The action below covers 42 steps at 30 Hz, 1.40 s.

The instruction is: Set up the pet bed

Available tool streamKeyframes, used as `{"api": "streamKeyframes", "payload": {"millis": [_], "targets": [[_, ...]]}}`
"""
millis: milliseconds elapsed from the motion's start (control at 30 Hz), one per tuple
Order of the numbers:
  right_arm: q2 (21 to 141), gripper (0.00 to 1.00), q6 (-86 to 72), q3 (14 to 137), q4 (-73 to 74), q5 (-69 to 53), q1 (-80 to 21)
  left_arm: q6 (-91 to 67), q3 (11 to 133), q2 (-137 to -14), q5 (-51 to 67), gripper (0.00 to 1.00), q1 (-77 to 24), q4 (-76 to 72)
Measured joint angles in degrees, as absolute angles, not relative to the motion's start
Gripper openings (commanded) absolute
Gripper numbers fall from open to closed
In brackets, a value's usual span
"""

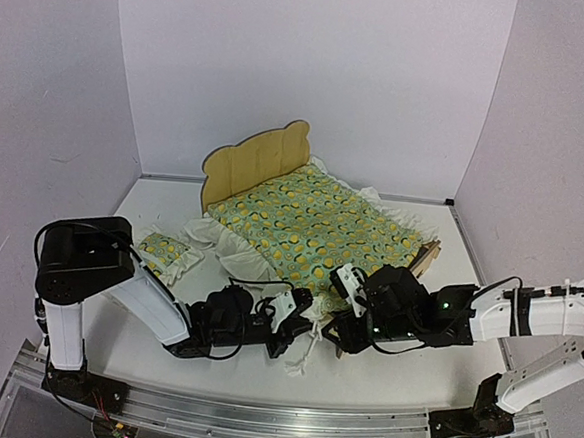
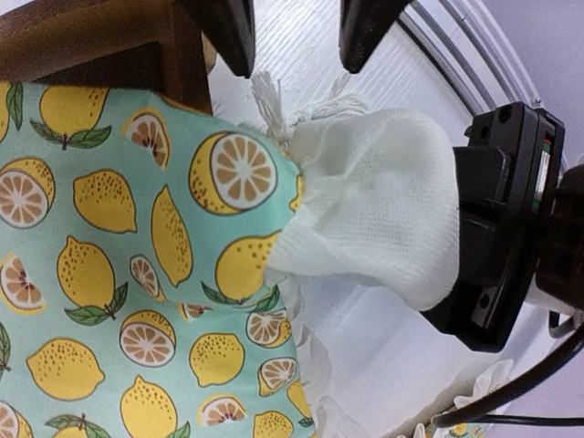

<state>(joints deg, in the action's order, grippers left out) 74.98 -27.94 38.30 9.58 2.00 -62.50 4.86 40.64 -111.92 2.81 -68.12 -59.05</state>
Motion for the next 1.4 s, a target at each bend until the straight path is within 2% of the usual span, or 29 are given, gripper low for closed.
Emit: {"api": "streamKeyframes", "payload": {"millis": [67,233,467,667,1067,1100,1167,1267,1400], "targets": [[74.2,0.45,-28.6,38.3,10.6,1.8,-63.1,3.7,40.3,-111.8,2.8,0.0,-68.3,-59.0],[74.6,0.51,-30.2,38.6,12.7,2.8,-66.8,-1.7,38.7,-110.5,1.3,0.0,-68.3,-57.6],[84.6,0.58,-39.2,41.2,11.4,11.3,-71.5,-11.6,37.2,-105.2,-2.6,0.0,-68.4,-50.1],[93.3,0.61,-44.2,43.2,8.3,18.7,-73.5,-15.9,37.1,-103.8,-3.8,0.0,-68.8,-47.2],[102.5,0.64,-46.4,47.3,6.1,29.2,-74.8,-18.1,37.1,-103.8,-3.5,0.0,-69.5,-45.5],[103.1,0.6,-46.6,47.8,6.1,30.0,-74.9,-18.0,37.1,-103.8,-3.5,0.0,-69.5,-45.5],[104.7,0.43,-47.3,49.2,6.2,31.5,-74.9,-18.0,37.1,-103.8,-3.4,0.0,-69.5,-45.5],[106.3,0.01,-47.8,50.1,6.2,32.9,-74.9,-18.0,37.1,-103.8,-3.2,0.0,-69.5,-45.5],[104.9,0.0,-47.6,48.4,5.8,32.2,-74.9,-17.5,37.1,-103.8,-3.2,0.0,-69.5,-45.5]]}}
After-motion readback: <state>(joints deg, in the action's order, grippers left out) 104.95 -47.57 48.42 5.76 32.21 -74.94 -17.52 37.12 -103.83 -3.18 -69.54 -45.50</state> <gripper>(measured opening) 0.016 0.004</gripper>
